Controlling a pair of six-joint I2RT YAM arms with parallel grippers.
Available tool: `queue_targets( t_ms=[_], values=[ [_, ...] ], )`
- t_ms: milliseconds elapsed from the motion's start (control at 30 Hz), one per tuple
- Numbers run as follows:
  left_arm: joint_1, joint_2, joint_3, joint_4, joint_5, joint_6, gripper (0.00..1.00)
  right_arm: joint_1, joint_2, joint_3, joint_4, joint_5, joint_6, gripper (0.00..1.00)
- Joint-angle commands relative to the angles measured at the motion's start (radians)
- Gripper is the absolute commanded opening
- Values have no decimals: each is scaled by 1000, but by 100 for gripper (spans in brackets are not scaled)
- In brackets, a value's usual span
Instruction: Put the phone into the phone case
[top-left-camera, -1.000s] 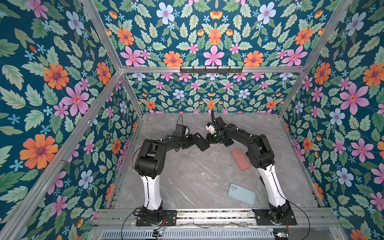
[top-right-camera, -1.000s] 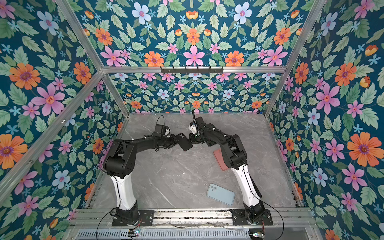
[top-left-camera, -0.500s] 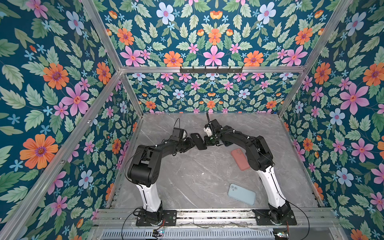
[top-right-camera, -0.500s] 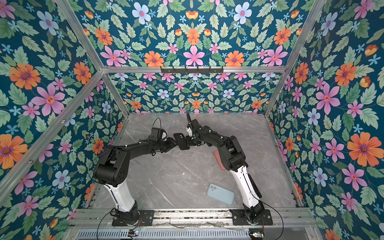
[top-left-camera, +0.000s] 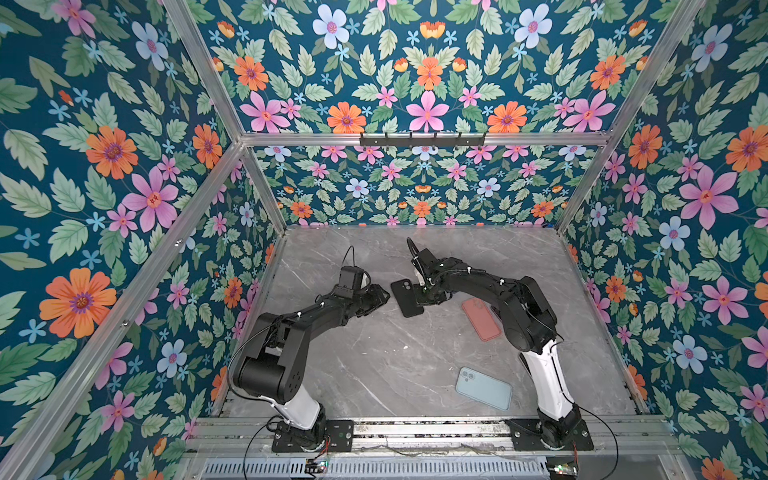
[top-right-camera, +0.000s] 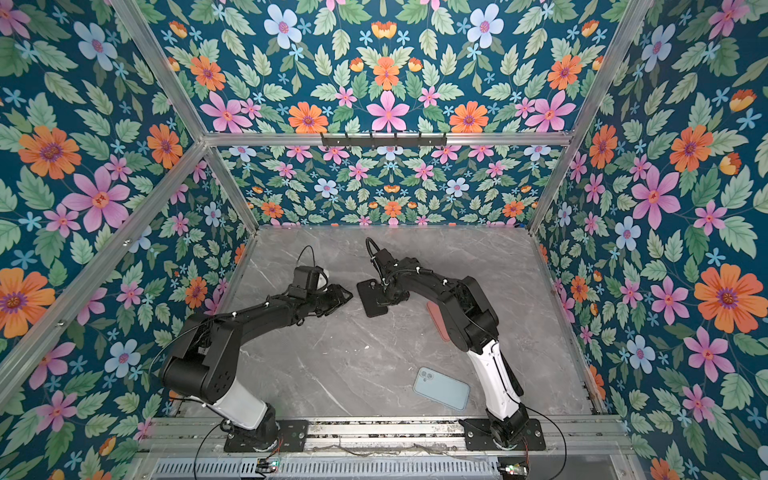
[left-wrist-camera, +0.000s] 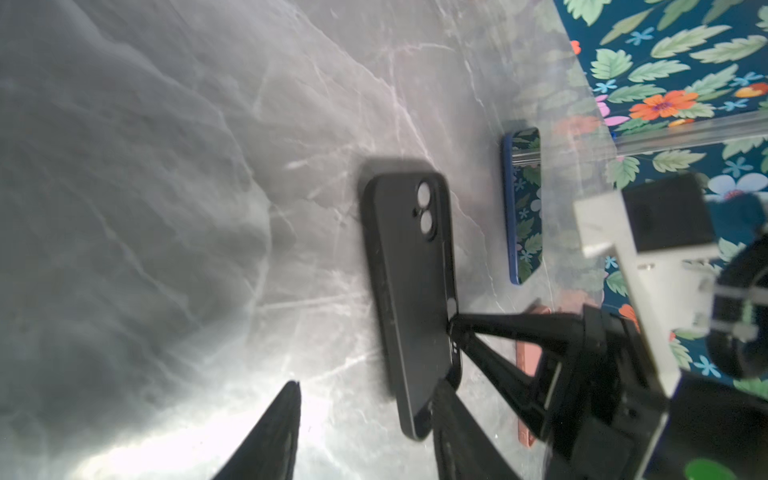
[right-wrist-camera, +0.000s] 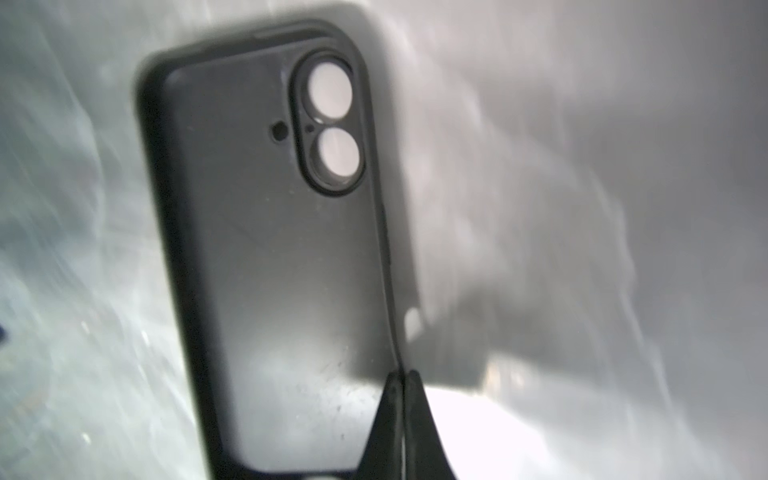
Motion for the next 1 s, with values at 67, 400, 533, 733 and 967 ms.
queue_targets(
  t_ms=[67,400,533,733,967],
  values=[
    [-36,-57,-79,69,-28,-60,54,36,-124,-180,8,82,107,0],
    [-129,-118,-149,87,-80,-101,54,121,-257,-390,66,98,212,2],
    [-142,-130,-172,90,-91,-105,54,133,-269,-424,87,81,231,12],
    [-154,-155,-187,72,-105,-103,55,144,-300,-468,135,23,259,22],
    [-156,-167,-188,44,-117,-90,55,144,-341,-498,137,4,272,25]
  ],
)
